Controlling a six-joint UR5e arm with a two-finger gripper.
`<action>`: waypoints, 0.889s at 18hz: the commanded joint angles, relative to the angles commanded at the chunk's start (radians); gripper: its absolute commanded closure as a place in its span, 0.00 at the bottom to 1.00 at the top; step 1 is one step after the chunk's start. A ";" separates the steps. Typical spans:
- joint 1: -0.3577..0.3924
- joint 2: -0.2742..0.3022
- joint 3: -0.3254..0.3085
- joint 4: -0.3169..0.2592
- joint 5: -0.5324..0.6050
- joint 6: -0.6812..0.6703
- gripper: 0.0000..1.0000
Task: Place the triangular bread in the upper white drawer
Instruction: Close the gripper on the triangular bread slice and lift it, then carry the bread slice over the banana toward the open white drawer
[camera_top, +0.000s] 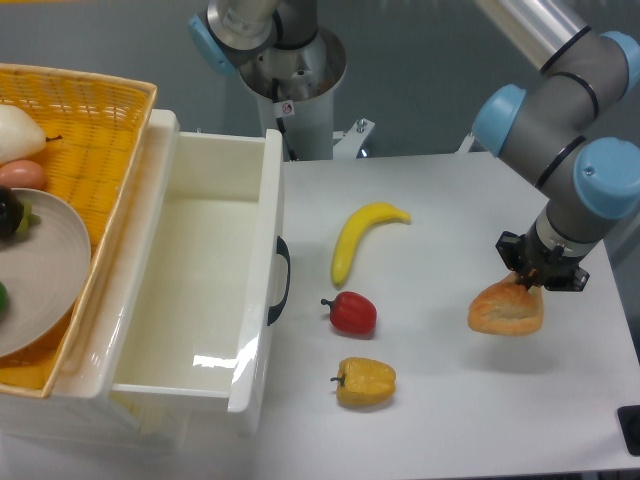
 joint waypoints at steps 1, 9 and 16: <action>0.000 0.002 -0.002 0.002 0.000 0.000 1.00; -0.024 0.129 -0.032 -0.012 -0.044 -0.034 1.00; -0.123 0.274 -0.037 -0.074 -0.072 -0.211 1.00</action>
